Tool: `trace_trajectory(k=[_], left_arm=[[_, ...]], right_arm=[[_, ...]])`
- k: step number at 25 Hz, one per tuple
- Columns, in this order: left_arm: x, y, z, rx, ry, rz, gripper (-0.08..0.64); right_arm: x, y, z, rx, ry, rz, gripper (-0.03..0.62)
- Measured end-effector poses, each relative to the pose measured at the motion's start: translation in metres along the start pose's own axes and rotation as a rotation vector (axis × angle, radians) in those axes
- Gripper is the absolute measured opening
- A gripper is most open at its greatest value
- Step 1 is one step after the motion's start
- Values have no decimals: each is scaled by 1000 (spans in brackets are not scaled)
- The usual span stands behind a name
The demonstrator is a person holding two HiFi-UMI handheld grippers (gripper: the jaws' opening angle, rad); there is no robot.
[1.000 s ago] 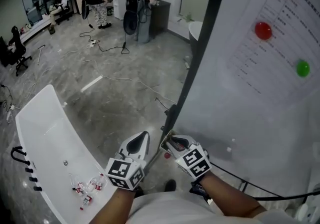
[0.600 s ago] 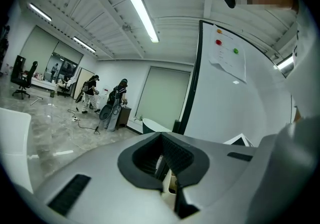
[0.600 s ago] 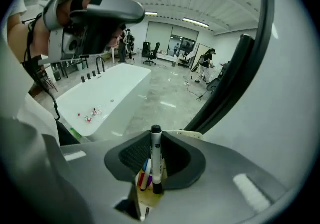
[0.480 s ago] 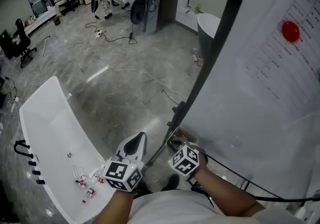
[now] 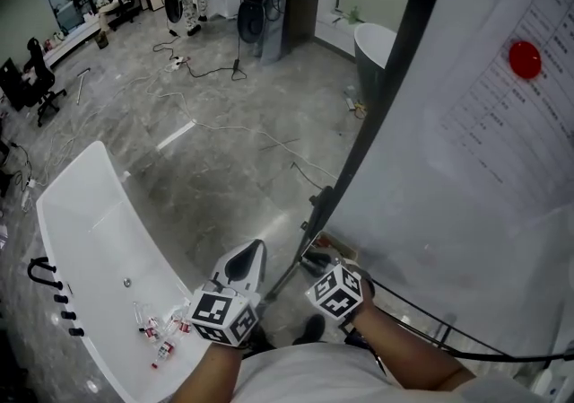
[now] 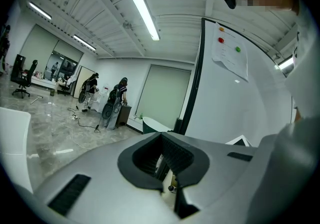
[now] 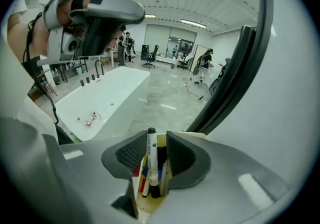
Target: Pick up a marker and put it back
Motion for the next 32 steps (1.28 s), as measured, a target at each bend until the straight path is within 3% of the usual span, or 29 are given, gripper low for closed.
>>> trace_trajectory(k=[3, 9, 14, 17, 22, 32], left_arm=[[-3, -2, -5, 14, -9, -2, 5], [-18, -8, -25, 73, -72, -21, 3], [-33, -15, -41, 118, -103, -46, 5], [-42, -19, -51, 146, -127, -61, 5], [-51, -24, -65, 176, -150, -76, 5], [-59, -26, -74, 182, -190, -90, 5]], right_arm=[[-13, 23, -2, 10, -20, -101, 117], [-58, 106, -2, 145, 44, -468, 26], [-84, 166, -4, 222, 1, -694, 3], [-94, 194, -7, 233, -83, -814, 2], [-91, 209, -14, 237, -174, -873, 2], [-78, 186, -21, 238, -246, -833, 0]])
Point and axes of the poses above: the fingertips, and each gripper's own axes: y backward along the fingers, z to its left, x out of its underside, the point moved 9 cm from there along y, backward along the fingers, and after that the axes turned 6 degrees about -x, right-handed, at the moved point
